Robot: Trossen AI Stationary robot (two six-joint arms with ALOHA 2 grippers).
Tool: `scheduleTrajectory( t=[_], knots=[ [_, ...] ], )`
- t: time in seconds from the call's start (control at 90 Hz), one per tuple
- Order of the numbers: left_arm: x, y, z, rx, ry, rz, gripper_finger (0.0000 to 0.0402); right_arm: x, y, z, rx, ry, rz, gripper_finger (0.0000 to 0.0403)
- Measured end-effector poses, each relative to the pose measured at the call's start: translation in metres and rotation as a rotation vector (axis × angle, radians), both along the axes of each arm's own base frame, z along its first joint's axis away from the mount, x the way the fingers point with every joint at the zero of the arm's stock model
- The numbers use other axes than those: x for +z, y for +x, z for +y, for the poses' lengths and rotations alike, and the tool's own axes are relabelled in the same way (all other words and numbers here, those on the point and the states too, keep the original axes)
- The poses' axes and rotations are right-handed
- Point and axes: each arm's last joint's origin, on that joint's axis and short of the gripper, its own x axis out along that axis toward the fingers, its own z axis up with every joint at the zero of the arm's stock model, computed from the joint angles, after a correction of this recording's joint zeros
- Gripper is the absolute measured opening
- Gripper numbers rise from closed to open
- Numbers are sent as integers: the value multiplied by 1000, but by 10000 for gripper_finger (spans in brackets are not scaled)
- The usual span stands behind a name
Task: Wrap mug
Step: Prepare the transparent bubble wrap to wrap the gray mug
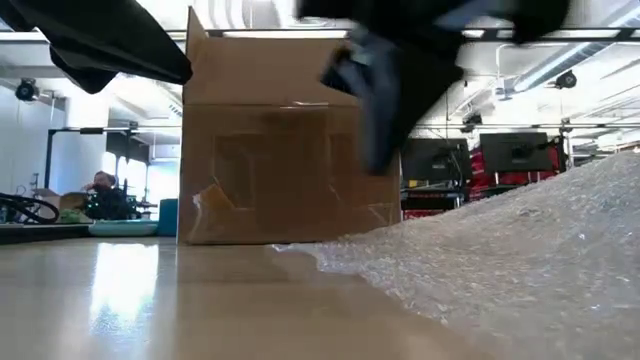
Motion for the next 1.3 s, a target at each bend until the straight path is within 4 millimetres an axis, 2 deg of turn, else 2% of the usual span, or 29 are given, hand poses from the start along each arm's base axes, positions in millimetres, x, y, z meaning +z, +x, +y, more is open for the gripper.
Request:
scheduleTrajectory(
  t=[0.067, 0.156, 0.322, 0.633, 0.833, 0.9, 1.044, 1.133, 1.3],
  knots=[
    [0, 0, 0, 2, -3, 0, 20, -11, -12, 3, 5, -30, 70, 8],
    [0, 0, 0, 2, -3, -1, 20, -28, -20, 7, 18, -30, 70, 8],
    [0, 1, 1, 4, 0, 0, 20, -50, -13, 10, 16, 41, -83, 8],
    [0, 1, 2, 7, 29, -7, 20, -33, 30, 11, 47, 197, -504, 8],
    [0, 1, 2, -1, 41, -4, 20, -20, 46, 0, 21, 243, -660, 8],
    [0, 1, 2, -1, 42, -3, 20, -12, 46, -4, 24, 224, -633, 8],
    [0, 1, 2, -7, 52, -1, 20, 25, 31, -9, 26, 177, -501, 8],
    [0, 1, 2, -15, 63, 1, 20, 28, 12, -11, 29, 158, -338, 8],
    [1, 2, 1, -17, 60, -5, 20, 12, -12, -6, 36, 196, -112, 8]
  ],
)
